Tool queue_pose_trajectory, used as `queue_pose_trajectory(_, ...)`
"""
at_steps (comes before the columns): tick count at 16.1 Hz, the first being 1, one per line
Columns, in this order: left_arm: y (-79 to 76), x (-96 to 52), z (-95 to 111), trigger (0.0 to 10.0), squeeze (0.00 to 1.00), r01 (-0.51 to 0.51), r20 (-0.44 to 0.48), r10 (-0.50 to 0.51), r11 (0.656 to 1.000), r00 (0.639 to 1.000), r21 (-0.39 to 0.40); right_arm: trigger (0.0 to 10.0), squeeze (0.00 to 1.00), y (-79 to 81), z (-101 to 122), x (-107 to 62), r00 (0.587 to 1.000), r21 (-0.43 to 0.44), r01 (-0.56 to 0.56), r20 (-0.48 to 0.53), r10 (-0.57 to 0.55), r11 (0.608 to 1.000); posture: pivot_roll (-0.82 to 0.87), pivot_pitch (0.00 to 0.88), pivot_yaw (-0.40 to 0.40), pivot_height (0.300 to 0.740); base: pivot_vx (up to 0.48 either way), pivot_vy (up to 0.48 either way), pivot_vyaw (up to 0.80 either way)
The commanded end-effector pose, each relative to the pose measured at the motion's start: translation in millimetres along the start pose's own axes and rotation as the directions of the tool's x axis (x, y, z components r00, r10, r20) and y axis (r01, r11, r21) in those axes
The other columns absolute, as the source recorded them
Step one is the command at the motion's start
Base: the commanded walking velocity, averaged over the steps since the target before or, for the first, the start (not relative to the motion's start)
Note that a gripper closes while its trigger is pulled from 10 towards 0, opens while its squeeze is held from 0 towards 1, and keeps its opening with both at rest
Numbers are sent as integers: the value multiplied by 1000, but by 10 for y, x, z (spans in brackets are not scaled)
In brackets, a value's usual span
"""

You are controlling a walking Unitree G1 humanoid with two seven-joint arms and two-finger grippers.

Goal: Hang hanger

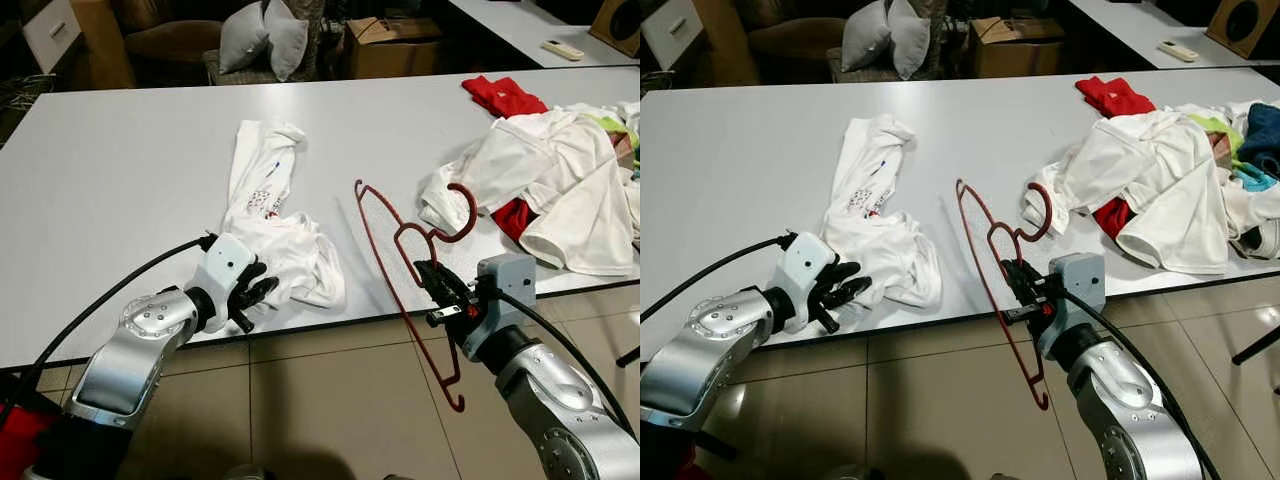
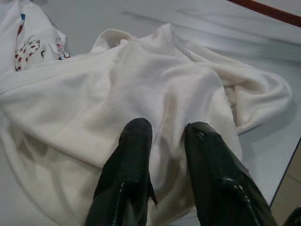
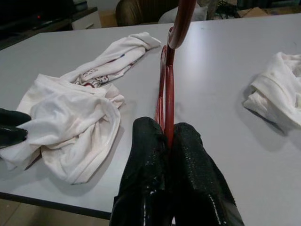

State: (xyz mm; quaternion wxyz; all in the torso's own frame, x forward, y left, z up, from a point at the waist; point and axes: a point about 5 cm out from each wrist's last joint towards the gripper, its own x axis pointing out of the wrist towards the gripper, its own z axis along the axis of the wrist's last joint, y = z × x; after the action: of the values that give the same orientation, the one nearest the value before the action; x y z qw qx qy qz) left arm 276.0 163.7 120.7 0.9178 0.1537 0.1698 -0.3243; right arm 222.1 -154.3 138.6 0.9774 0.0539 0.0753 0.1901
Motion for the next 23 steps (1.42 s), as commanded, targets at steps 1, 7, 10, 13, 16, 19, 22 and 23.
queue_pose_trajectory(1, -13, 20, 17, 0, 0, 2, 5, -2, 1000, 1000, 6, 10000, 0, 33, 35, 6, 1000, 3, -28, 12, 28, 1000, -8, 26, -10, 740, 0, 0, 0)
queue_pose_trajectory(7, 246, 279, 580, 0, 0, -150, 262, 191, 974, 946, -168, 10000, 0, -87, 72, -28, 1000, -54, -20, 15, 20, 998, -6, 28, -25, 740, 0, 0, 0)
queue_pose_trajectory(10, 398, 309, 1135, 0, 0, -118, 463, 253, 946, 850, -301, 10000, 0, -254, 193, -57, 997, -43, 34, 67, -32, 998, -15, 22, -6, 740, 0, 0, 0)
queue_pose_trajectory(13, 230, 331, 936, 7059, 0, -34, 342, 27, 999, 939, 17, 10000, 0, -251, 185, -129, 998, -58, 2, 56, 1, 998, -20, 16, 6, 740, 0, 0, 0)
queue_pose_trajectory(16, 137, 171, 626, 10000, 1000, 88, 245, -121, 986, 962, 144, 10000, 0, -243, 158, -189, 998, -89, -51, 17, 53, 995, -18, 21, -5, 740, 0, 0, 0)
queue_pose_trajectory(19, 28, 31, 415, 10000, 1000, 249, 99, -281, 936, 955, 248, 10000, 0, -245, 100, -229, 995, -106, -93, -31, 90, 990, -14, 26, -15, 740, 0, 0, 0)
queue_pose_trajectory(22, -77, 10, 251, 10000, 1000, 343, -22, -352, 891, 936, 297, 10000, 0, -250, 74, -231, 996, -112, -85, -41, 81, 990, -25, 27, -9, 740, 0, 0, 0)
queue_pose_trajectory(23, -83, 30, 209, 10000, 1000, 329, -44, -334, 888, 942, 322, 10000, 0, -239, 64, -232, 997, -115, -76, -42, 72, 990, -30, 30, -6, 740, 0, 0, 0)
